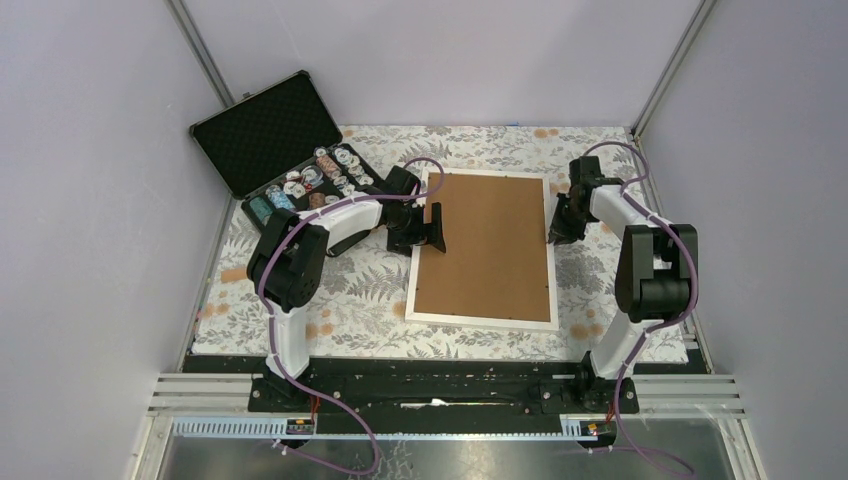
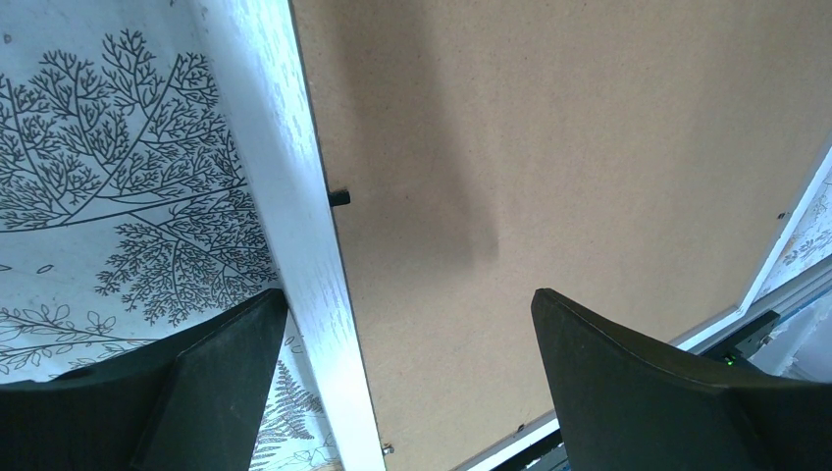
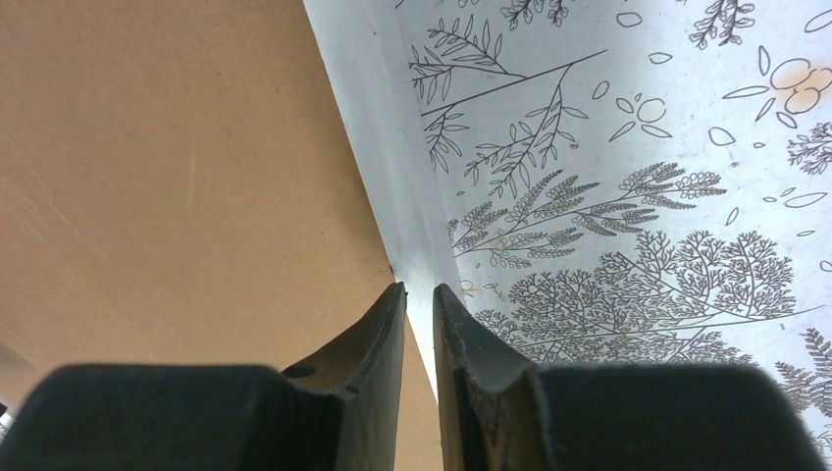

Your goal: Put the photo into the frame

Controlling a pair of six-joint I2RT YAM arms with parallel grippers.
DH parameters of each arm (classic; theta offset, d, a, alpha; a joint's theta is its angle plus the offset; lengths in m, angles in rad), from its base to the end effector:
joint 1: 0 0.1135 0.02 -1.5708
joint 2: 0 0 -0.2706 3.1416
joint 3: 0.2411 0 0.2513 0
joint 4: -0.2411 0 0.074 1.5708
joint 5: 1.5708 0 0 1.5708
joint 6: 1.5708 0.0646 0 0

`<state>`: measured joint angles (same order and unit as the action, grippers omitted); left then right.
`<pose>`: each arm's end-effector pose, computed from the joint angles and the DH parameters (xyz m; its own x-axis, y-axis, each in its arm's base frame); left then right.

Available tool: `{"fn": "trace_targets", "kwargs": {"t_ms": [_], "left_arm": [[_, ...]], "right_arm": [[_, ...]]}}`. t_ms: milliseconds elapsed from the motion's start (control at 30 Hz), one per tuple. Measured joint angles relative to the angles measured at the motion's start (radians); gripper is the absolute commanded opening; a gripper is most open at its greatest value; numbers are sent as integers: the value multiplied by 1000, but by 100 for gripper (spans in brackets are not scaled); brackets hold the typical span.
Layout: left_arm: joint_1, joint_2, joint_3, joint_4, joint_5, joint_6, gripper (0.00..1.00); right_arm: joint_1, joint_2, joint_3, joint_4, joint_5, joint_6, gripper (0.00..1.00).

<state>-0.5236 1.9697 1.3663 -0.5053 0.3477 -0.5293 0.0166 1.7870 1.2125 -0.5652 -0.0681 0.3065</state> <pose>0.3529 -0.2291 0.1532 -0.9729 0.0136 -0.2308 0.1279 0.8632 -0.4884 0.3732 0.0106 0.1698 -0.8796 0.2865 -0.3797 0.2312 0.9552 0.1850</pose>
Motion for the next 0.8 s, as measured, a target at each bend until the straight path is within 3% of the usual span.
{"fn": "trace_targets", "kwargs": {"t_ms": [800], "left_arm": [[0,0,0,0,0,0,99]], "right_arm": [[-24,53,14,19,-69,-43,25]]}}
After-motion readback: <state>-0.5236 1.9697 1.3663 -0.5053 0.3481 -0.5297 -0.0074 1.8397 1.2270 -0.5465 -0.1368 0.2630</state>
